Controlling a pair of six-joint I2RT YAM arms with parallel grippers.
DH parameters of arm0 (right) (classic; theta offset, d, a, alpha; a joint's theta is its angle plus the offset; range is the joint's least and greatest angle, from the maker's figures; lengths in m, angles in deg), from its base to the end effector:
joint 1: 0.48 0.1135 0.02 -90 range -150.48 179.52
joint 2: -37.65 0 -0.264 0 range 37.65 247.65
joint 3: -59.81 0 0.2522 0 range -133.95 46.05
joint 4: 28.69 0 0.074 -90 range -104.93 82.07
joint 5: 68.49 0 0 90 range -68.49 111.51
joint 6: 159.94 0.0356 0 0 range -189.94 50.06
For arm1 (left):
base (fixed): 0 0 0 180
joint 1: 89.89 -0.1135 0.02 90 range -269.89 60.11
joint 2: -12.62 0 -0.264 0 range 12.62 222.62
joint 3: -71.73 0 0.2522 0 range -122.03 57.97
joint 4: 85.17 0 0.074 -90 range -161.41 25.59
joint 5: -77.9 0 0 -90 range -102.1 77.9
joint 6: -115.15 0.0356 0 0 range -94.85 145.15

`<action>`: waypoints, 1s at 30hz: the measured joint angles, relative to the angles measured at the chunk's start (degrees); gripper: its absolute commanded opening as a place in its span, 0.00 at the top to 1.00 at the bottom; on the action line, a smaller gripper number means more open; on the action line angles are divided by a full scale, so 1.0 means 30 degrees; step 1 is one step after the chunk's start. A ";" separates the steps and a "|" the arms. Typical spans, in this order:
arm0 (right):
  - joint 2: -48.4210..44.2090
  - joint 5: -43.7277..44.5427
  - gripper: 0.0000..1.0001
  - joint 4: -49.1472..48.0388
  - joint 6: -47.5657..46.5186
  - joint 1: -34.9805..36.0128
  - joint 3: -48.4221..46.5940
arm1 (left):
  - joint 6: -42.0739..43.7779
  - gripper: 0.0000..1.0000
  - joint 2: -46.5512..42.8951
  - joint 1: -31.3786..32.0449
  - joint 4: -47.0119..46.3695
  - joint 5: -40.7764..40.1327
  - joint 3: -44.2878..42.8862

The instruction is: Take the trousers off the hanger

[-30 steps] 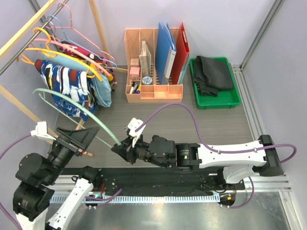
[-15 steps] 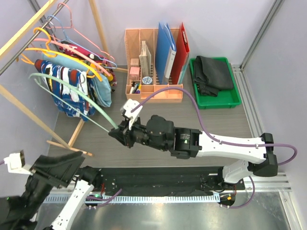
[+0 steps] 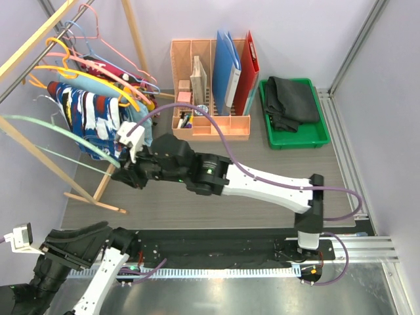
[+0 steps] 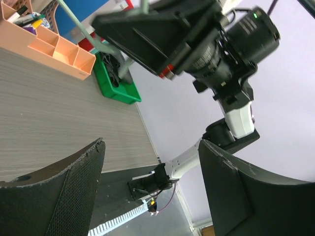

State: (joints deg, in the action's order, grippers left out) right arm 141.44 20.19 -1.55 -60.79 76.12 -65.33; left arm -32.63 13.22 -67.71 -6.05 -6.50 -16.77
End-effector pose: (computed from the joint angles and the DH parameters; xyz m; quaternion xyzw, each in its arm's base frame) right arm 0.0981 0.4154 0.4507 -0.4183 0.6127 0.4624 0.4855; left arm -0.1185 0.0446 0.3850 -0.1634 0.6303 -0.5116 0.5606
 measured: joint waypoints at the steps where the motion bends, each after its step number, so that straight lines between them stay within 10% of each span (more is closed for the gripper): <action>1: 0.0692 -0.0226 0.99 0.0197 0.0007 -0.0095 -0.0838 | 0.0000 0.23 0.0000 0.0000 0.0095 -0.0015 -0.0036; 19: 0.5829 -0.1851 0.99 0.3614 -0.0233 -0.1115 -0.9377 | -0.0051 0.30 0.0000 0.0000 0.0678 -0.0211 -0.0481; 30: 0.4677 -0.1231 0.99 0.4153 -0.0998 -0.1188 -0.6965 | -0.0080 0.32 0.4065 -0.1588 -0.5122 -0.0867 0.0029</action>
State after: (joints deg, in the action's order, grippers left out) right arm 155.47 16.50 10.91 -63.79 72.55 -86.22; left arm -32.87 25.41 -72.48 -21.41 -9.10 -16.68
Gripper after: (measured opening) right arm 0.183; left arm 0.661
